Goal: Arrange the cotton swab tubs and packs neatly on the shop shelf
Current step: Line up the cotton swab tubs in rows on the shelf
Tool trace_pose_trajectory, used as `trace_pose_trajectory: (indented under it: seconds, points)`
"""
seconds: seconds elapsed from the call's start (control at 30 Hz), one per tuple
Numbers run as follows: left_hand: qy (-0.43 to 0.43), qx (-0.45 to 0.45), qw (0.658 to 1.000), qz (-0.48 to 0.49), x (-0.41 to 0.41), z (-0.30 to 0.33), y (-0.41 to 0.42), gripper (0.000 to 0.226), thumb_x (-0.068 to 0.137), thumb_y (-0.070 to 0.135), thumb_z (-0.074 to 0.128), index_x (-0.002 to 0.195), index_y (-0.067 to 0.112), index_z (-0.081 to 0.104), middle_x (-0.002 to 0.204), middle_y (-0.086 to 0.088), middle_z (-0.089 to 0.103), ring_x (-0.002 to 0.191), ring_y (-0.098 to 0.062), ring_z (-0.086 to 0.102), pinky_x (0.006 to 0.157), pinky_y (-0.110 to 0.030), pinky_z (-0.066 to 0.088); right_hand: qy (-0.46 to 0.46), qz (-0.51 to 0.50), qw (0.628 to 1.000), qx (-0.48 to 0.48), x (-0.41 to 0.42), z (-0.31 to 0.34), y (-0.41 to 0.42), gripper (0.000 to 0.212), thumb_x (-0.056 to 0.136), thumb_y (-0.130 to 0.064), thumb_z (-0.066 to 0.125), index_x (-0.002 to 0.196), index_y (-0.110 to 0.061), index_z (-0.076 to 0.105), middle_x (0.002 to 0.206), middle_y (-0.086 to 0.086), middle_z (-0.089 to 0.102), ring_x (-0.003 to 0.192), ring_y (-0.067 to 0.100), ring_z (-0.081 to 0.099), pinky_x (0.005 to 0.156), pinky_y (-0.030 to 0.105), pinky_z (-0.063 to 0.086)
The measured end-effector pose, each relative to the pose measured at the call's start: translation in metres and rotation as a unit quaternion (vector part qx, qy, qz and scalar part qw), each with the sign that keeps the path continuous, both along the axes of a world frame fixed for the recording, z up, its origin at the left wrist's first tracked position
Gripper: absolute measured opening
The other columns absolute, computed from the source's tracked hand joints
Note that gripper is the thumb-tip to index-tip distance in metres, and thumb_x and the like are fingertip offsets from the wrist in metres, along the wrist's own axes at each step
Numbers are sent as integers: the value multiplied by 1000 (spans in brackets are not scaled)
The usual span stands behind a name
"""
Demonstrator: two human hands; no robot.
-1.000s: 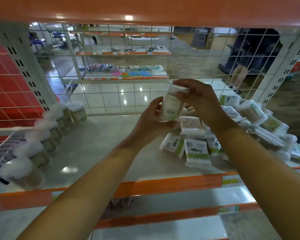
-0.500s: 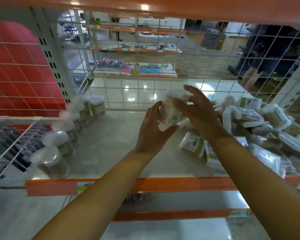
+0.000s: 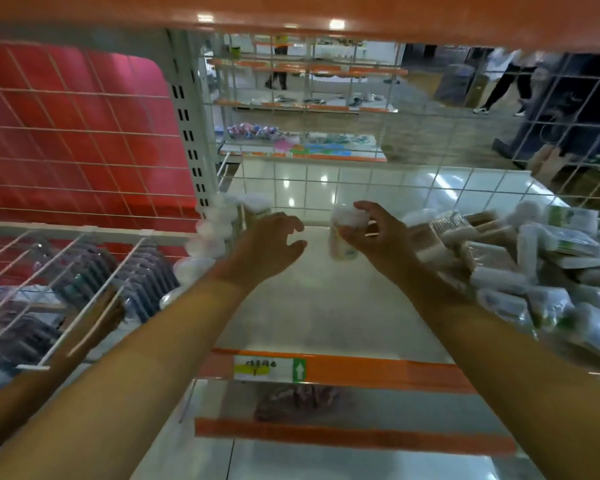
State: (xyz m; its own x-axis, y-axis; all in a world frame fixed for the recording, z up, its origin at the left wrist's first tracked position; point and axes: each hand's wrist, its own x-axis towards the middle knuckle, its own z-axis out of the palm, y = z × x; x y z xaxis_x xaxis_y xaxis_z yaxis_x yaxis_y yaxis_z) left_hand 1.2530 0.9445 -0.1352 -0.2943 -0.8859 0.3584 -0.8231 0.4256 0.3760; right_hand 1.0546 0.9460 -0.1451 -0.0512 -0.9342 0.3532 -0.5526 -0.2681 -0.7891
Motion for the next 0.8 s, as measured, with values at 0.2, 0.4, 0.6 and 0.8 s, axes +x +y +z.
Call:
trace_pose_trajectory:
  seconds: [0.2, 0.4, 0.6, 0.8]
  points:
    - [-15, 18, 999, 26, 52, 31, -15, 25, 91, 22, 56, 110, 8, 65, 109, -8, 66, 92, -19, 61, 81, -28, 46, 26, 44, 999, 5, 50, -24, -23, 52, 79, -23, 73, 125, -9, 53, 114, 11, 59, 94, 24, 61, 77, 27, 50]
    - [-9, 27, 999, 40, 88, 33, -24, 27, 90, 21, 58, 114, 9, 62, 109, -8, 64, 92, -17, 58, 81, -29, 48, 81, 96, 992, -28, 97, -47, -36, 47, 78, -18, 73, 120, -5, 57, 117, 14, 59, 96, 20, 58, 77, 20, 45]
    - [3, 46, 998, 47, 113, 24, -29, 26, 91, 20, 57, 112, 8, 64, 110, -9, 66, 93, -21, 62, 84, -35, 53, 108, 58, 992, -37, 116, -57, -52, 49, 79, -19, 72, 123, -5, 57, 121, 16, 57, 109, 28, 52, 87, 20, 33]
    - [18, 48, 998, 36, 124, 23, -29, 25, 91, 19, 57, 111, 6, 64, 107, -11, 66, 90, -21, 63, 81, -34, 54, 135, 23, 991, -2, 129, -54, -63, 53, 83, -29, 68, 131, -17, 52, 135, 13, 46, 123, 30, 41, 103, 41, 35]
